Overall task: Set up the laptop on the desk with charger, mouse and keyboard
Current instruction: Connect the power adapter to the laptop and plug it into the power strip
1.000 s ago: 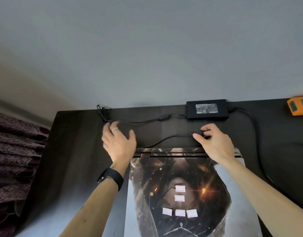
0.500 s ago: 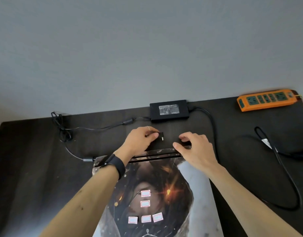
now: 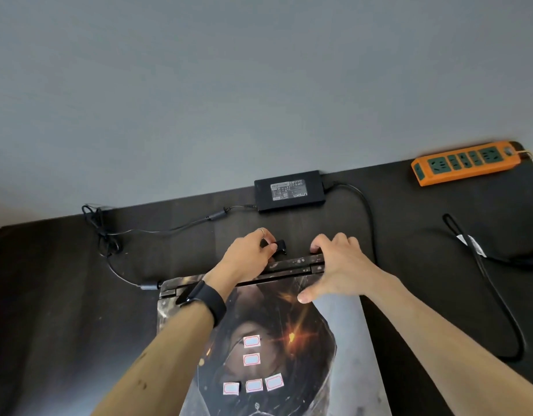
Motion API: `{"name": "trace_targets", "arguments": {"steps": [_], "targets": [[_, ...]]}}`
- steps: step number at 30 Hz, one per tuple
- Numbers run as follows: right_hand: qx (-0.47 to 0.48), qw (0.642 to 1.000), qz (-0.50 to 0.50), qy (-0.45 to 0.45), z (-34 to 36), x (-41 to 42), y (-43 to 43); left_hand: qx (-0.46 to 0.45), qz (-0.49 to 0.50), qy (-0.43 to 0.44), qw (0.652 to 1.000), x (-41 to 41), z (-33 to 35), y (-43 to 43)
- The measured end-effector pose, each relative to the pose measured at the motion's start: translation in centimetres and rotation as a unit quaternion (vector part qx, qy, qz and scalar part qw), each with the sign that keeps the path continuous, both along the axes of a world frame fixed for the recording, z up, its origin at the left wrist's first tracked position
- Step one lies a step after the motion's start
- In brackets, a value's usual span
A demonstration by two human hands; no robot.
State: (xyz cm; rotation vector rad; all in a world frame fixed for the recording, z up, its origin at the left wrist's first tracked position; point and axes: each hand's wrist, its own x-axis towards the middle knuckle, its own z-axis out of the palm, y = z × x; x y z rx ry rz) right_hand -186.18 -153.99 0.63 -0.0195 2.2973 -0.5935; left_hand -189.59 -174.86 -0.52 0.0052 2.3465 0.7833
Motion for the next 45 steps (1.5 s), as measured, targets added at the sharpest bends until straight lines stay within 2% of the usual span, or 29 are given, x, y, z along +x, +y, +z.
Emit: {"name": "trace_targets", "arguments": {"steps": [2, 6, 13, 16, 22, 37, 45], "targets": [[0.011, 0.999, 0.038, -0.018, 0.2, -0.6, 0.1, 0.013, 0.004, -0.003, 1.000, 0.1, 0.2, 0.1], [0.030, 0.993, 0.108, 0.029, 1.1, -0.4, 0.5, 0.055, 0.006, -0.015, 0.998, 0.3, 1.7, -0.5], [-0.034, 0.981, 0.114, 0.154, 3.6, 1.5, 0.9, 0.117, -0.024, -0.055, 0.991, 0.0, 6.1, -2.3], [-0.048, 0.976, 0.109, 0.182, 4.1, 2.4, 1.1, 0.142, -0.011, -0.037, 0.989, -0.1, 7.8, -3.6], [-0.060, 0.971, 0.107, 0.206, 4.4, 2.9, 1.1, 0.139, -0.014, -0.022, 0.990, 0.7, 9.8, -4.7], [-0.058, 0.971, 0.111, 0.204, 4.9, 3.2, 1.1, 0.125, 0.007, -0.012, 0.992, 2.5, 8.0, -3.8], [-0.063, 0.972, 0.106, 0.202, 4.7, 3.1, 1.1, 0.064, -0.039, 0.008, 0.997, 1.8, 8.4, -4.1]]}}
